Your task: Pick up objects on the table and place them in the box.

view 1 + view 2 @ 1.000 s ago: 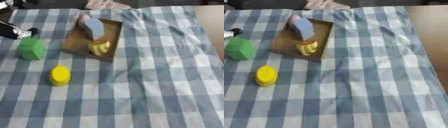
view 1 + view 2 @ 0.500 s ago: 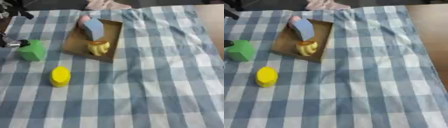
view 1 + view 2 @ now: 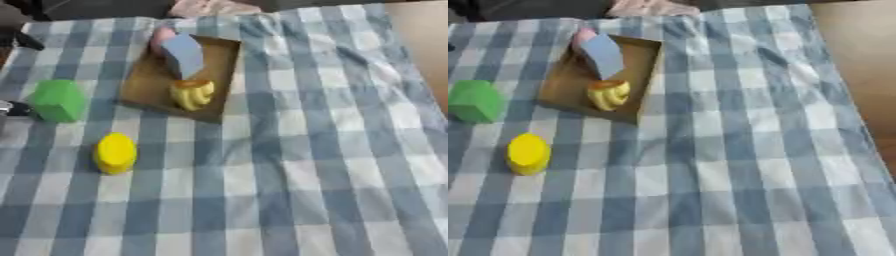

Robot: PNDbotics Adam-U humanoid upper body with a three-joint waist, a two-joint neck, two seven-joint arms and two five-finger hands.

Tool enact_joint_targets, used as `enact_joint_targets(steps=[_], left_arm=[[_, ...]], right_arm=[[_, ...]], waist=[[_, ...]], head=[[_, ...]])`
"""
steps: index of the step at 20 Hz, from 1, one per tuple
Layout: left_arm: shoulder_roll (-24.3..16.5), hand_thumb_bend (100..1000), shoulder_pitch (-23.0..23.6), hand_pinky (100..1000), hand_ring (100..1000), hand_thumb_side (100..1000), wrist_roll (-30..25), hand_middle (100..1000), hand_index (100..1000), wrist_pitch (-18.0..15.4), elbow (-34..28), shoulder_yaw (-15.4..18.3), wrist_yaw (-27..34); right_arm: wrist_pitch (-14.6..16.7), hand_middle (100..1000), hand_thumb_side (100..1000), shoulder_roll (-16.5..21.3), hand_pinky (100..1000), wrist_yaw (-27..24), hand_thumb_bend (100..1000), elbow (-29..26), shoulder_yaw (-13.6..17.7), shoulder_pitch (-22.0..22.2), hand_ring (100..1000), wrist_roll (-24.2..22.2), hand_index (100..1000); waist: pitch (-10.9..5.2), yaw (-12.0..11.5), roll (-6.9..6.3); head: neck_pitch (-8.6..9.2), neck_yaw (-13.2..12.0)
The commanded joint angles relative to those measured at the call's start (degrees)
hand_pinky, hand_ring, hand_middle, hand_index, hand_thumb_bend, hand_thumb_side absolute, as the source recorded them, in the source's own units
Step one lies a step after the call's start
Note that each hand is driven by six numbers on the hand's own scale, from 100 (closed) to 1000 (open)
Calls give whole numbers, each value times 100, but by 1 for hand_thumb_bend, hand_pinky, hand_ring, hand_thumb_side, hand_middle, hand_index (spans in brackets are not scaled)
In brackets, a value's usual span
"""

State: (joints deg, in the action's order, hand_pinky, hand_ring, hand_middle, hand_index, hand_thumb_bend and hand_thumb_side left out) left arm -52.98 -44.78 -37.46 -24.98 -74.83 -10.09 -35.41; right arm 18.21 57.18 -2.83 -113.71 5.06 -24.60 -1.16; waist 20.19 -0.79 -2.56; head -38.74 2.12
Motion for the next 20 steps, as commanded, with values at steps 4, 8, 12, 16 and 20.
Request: enact_joint_targets(steps=[4,8,12,16,20], left_arm=[[-207,629,-75,1000,994,224,-93,904,983,-82,144,-82,-291],[-117,633,-142,1000,994,236,-132,907,988,-91,381,-128,-425],[11,632,-237,1000,994,266,-141,908,989,-100,652,-161,-570],[200,605,-353,1000,994,291,-43,907,991,-111,924,-173,-748],[372,590,-467,1000,994,300,-22,906,989,-154,1182,-214,-896]], right_arm=[[-31,448,462,136,837,23,100,-6,99,-19,621,-30,758],[-44,445,470,101,837,38,100,10,110,-5,618,-28,757],[-72,442,470,47,838,41,100,39,116,3,615,-51,756],[-86,438,470,1,839,34,100,55,122,6,612,-97,754],[-88,437,469,-29,840,33,100,61,124,3,611,-138,754]], waist=[[-82,40,10],[-71,69,2],[-59,89,-11],[-35,121,-14],[-6,150,-10]], head=[[47,-56],[65,-80],[83,-108],[111,-139],[130,-176]])
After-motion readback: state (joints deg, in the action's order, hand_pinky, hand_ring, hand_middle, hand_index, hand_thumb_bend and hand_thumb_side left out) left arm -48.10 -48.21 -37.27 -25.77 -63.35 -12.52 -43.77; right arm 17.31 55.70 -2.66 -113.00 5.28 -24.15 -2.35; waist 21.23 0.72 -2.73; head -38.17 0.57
